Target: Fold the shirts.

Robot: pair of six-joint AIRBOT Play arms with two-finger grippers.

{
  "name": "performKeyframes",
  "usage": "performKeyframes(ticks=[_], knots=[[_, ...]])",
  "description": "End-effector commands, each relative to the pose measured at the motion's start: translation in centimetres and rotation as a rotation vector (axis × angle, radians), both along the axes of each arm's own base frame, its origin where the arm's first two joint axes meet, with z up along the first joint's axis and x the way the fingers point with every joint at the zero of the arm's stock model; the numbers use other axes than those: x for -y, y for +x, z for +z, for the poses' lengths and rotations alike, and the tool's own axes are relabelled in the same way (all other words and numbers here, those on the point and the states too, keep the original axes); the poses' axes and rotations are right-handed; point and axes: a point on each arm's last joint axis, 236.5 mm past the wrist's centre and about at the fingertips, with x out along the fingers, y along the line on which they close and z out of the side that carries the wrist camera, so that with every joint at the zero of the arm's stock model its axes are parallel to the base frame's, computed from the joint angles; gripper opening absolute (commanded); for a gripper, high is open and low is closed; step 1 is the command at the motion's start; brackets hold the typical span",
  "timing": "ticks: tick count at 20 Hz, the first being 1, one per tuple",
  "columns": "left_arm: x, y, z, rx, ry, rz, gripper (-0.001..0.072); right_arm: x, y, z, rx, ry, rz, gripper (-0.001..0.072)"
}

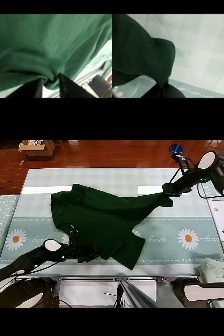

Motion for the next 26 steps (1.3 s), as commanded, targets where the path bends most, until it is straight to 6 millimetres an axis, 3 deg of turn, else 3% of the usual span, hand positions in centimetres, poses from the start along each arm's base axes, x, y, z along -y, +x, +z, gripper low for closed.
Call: performKeyframes(ticks=[1, 2, 4, 6, 7, 9, 12, 13, 15, 17, 20, 24, 26], knots=[[-0.2, 2.8, -1.5, 0.055, 0.066, 0.06, 0.0133, -0.1, -0.4, 0.0, -0.017, 0.003, -0.004, 0.0026], [0.1, 3.3, -1.1, 0.082, 0.06, 0.045, 0.0019, -0.1, -0.6, -0.1, -0.027, 0.003, -0.001, 0.0026], [1.5, 4.2, 1.1, 0.159, 0.012, -0.027, 0.0021, 0.0, -1.0, 0.1, -0.036, -0.003, 0.008, 0.0026], [3.5, 5.5, 5.5, 0.286, -0.07, -0.104, 0.002, 0.7, -1.0, 1.3, 0.002, -0.037, 0.019, 0.0026], [4.3, 6.7, 8.9, 0.373, -0.122, -0.117, 0.002, 1.2, -1.0, 2.4, 0.035, -0.058, 0.023, 0.0026], [4.3, 9.6, 18.0, 0.611, -0.215, -0.086, 0.0019, 2.3, -1.2, 5.6, 0.121, -0.091, 0.019, 0.0026], [-0.8, 12.3, 34.8, 1.012, -0.317, 0.082, 0.0019, 3.5, -1.7, 12.5, 0.318, -0.1, -0.027, 0.0026], [-3.7, 12.2, 40.6, 1.159, -0.323, 0.158, 0.0019, 3.7, -2.1, 14.9, 0.39, -0.102, -0.038, 0.0026], [-9.2, 10.5, 49.8, 1.43, -0.254, 0.284, 0.0019, 3.7, -3.4, 20.2, 0.548, -0.105, -0.052, 0.0026], [-13.1, 7.7, 56.4, 1.646, -0.122, 0.365, 0.002, 3.3, -5.1, 25.5, 0.714, -0.089, -0.066, 0.0026], [-14.6, 4.2, 62.1, 1.813, 0.02, 0.381, 0.0019, 3.1, -8.9, 33.4, 0.963, -0.058, -0.112, 0.0026], [-13.7, 0.9, 65.3, 1.909, 0.112, 0.332, 0.0019, 3.3, -15.4, 42.5, 1.28, 0.0, -0.192, 0.0026], [-12.0, -1.4, 66.2, 1.909, 0.062, 0.286, 0.002, 3.1, -18.9, 45.2, 1.356, 0.025, -0.207, 0.0025]])
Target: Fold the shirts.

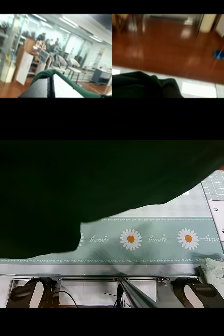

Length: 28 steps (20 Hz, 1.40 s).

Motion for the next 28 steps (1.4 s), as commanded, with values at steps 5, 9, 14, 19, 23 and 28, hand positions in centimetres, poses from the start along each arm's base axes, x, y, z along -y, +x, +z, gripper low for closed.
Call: performKeyframes(ticks=[5, 9, 14, 19, 23, 28], knots=[[4.9, -8.1, 1.0, -0.042, 0.187, -0.04, 0.0019, 0.6, -12.2, 9.1, 0.235, 0.015, -0.052, 0.0025], [4.6, -7.9, -3.3, -0.266, 0.214, -0.013, 0.0019, 2.8, -14.1, 4.1, -0.005, -0.028, -0.142, 0.0025], [0.3, -4.6, -11.9, -0.659, 0.3, 0.105, 0.0019, 3.8, -12.2, -7.2, -0.551, -0.09, -0.149, 0.0025], [-3.1, 3.7, -19.6, -0.875, 0.314, 0.067, 0.002, 3.0, -0.8, -14.4, -0.816, -0.134, -0.074, 0.0025], [-6.4, 12.9, -28.8, -1.049, 0.242, 0.031, 0.0021, 1.4, 9.3, -22.6, -0.953, -0.098, -0.007, 0.0025], [-7.6, 22.9, -36.4, -1.1, 0.139, -0.042, 0.0021, -1.6, 19.1, -29.9, -0.906, 0.019, 0.077, 0.0026]])
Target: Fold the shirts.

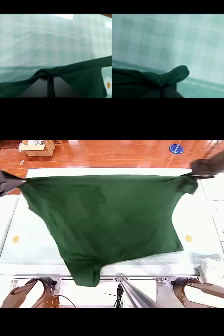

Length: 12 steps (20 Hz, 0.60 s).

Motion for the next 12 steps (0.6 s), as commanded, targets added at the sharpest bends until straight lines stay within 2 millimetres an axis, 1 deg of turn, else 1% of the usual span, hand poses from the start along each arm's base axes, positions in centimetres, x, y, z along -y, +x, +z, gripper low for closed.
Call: performKeyframes(ticks=[1, 3, 4, 5, 6, 7, 9, 11, 12], knots=[[-0.6, 7.1, -4.7, 0.034, -0.077, 0.02, 0.002, -1.8, 7.4, -4.2, 0.1, 0.096, -0.018, 0.0026], [-0.6, 10.2, -6.2, 0.058, -0.117, 0.055, 0.002, -2.1, 10.4, -4.5, 0.184, 0.14, -0.06, 0.0026], [-0.4, 11.3, -7.4, 0.06, -0.113, 0.057, 0.002, -2.3, 11.5, -4.8, 0.209, 0.163, -0.075, 0.0026], [0.0, 12.3, -8.9, 0.049, -0.102, 0.054, 0.0021, -2.6, 12.3, -5.4, 0.217, 0.188, -0.089, 0.0026], [0.6, 12.9, -10.5, 0.03, -0.095, 0.042, 0.0021, -2.9, 12.7, -6.5, 0.204, 0.204, -0.097, 0.0026], [1.3, 13.3, -12.4, 0.002, -0.09, 0.025, 0.0021, -2.9, 12.9, -8.0, 0.176, 0.207, -0.101, 0.0026], [2.6, 13.6, -16.0, -0.067, -0.092, -0.007, 0.0021, -3.1, 12.7, -11.2, 0.099, 0.206, -0.101, 0.0027], [3.5, 13.3, -19.2, -0.148, -0.11, -0.035, 0.0021, -3.2, 12.0, -13.8, 0.02, 0.203, -0.097, 0.0027], [3.7, 12.9, -20.3, -0.182, -0.12, -0.049, 0.0024, -3.3, 11.6, -14.8, -0.011, 0.201, -0.094, 0.0033]])
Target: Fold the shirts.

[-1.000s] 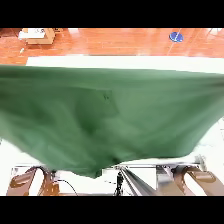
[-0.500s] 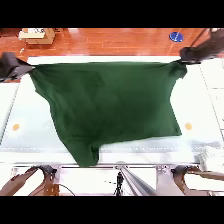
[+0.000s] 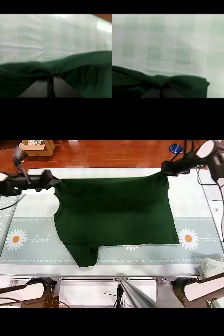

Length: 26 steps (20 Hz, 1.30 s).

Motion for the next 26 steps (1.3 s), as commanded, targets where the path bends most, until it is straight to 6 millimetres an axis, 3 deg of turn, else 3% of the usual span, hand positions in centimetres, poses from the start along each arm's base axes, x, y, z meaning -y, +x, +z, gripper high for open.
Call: performKeyframes(ticks=[1, 3, 4, 5, 7, 8, 10, 12, 14, 15, 17, 18, 22, 26], knots=[[1.4, -0.5, -4.6, -0.106, -0.026, -0.052, 0.0067, -0.5, -0.7, -3.6, -0.096, 0.015, 0.015, 0.0117], [0.8, -1.5, -4.1, -0.132, -0.052, -0.078, 0.0283, 0.7, -2.0, -3.1, -0.118, -0.034, 0.075, 0.0331], [-0.1, -2.1, -3.1, -0.145, -0.071, -0.1, 0.0345, 2.3, -3.3, -2.3, -0.144, -0.1, 0.122, 0.036], [-1.5, -3.1, -1.9, -0.165, -0.091, -0.133, 0.0348, 4.7, -4.9, -1.3, -0.186, -0.188, 0.143, 0.036], [-5.0, -5.9, -0.1, -0.269, -0.133, -0.143, 0.0346, 11.4, -8.9, 1.0, -0.299, -0.362, 0.056, 0.036], [-6.7, -7.9, -0.1, -0.336, -0.142, -0.136, 0.0346, 13.5, -10.6, 2.1, -0.333, -0.346, -0.026, 0.036], [-9.3, -12.8, -1.4, -0.463, -0.121, -0.126, 0.0346, 15.2, -14.4, 2.5, -0.44, -0.245, -0.085, 0.036], [-9.5, -17.2, -3.5, -0.54, -0.144, -0.094, 0.0346, 15.2, -17.7, 1.6, -0.513, -0.073, -0.121, 0.036], [-8.0, -21.3, -6.2, -0.618, -0.216, -0.034, 0.0347, 15.3, -20.3, 0.1, -0.54, 0.053, -0.171, 0.0361], [-7.0, -23.0, -7.4, -0.651, -0.244, -0.019, 0.0368, 15.5, -21.3, -0.7, -0.542, 0.088, -0.194, 0.0403], [-5.0, -25.8, -9.7, -0.715, -0.289, -0.013, 0.0621, 15.5, -22.9, -2.2, -0.526, 0.133, -0.224, 0.0428], [-4.4, -26.7, -10.7, -0.739, -0.3, -0.005, 0.0628, 15.4, -23.4, -2.9, -0.513, 0.148, -0.24, 0.0428], [-3.1, -27.5, -13.5, -0.743, -0.246, 0.001, 0.0628, 14.6, -24.8, -5.1, -0.494, 0.166, -0.256, 0.0428], [-2.5, -24.7, -14.9, -0.656, -0.148, 0.027, 0.0628, 13.8, -24.6, -5.4, -0.478, 0.196, -0.247, 0.0428]])
